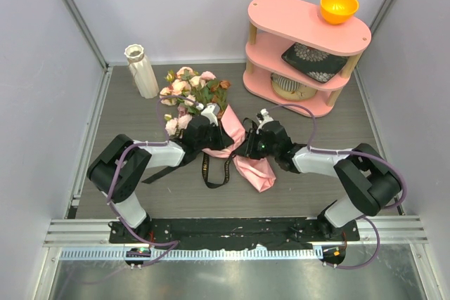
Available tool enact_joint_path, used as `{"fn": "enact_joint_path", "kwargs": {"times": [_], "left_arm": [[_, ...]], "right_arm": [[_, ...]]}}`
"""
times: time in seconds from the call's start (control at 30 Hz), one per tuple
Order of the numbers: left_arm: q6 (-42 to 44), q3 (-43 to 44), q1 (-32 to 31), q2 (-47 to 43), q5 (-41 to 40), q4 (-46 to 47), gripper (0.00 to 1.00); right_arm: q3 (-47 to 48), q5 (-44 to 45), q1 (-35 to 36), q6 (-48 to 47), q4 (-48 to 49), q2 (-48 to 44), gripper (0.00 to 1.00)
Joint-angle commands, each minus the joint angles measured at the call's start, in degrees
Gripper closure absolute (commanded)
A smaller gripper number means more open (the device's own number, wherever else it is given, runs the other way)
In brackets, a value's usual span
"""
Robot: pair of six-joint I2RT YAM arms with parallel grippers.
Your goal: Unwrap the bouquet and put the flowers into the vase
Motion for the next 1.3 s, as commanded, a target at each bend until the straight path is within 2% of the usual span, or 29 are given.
{"fn": "enact_joint_path", "kwargs": {"times": [0.0, 0.13, 0.2, 0.3, 0.37, 0.5, 0.6, 0.8, 1.0, 1.27], "left_arm": [[1.6, -0.8, -0.3, -0.1, -0.4, 0.7, 1.00], [1.6, -0.8, -0.4, 0.0, -0.5, 0.7, 1.00], [1.6, -0.8, -0.3, -0.1, -0.5, 0.7, 1.00], [1.6, -0.8, -0.3, -0.1, -0.5, 0.7, 1.00], [1.6, -0.7, -0.4, 0.0, -0.7, 0.7, 1.00], [1.2, -0.4, -0.4, 0.1, -2.1, 0.0, 1.00], [-0.3, 0.7, -0.4, 0.5, -6.4, -3.5, 1.00], [-0.4, 4.1, -0.4, 3.1, -7.4, -8.5, 1.00], [-0.5, 4.1, -0.4, 3.1, -7.9, -8.8, 1.00], [-0.3, 4.3, -0.4, 3.2, -7.5, -8.7, 1.00]], "right_arm": [[2.4, 1.9, 0.4, -0.5, 0.7, 1.0, 0.79], [2.5, 2.8, 0.5, -1.7, -0.3, 0.7, 0.87], [2.5, 2.5, 0.7, -2.2, -0.2, 0.7, 0.87], [3.1, 2.6, 1.0, -2.4, -0.2, 0.7, 0.78], [3.8, 2.5, 1.0, -2.6, -0.6, 1.3, 0.78], [4.4, 2.7, 1.3, -2.5, -1.4, 0.4, 0.92], [4.3, 3.1, 1.3, -2.8, -2.6, -2.6, 0.99], [3.6, 1.3, 1.3, -1.3, -2.4, -7.6, 0.99], [1.1, 1.1, 1.3, 0.0, -1.1, -10.1, 0.99], [-1.9, -0.5, 1.3, -5.7, -0.3, -16.8, 0.99]]}}
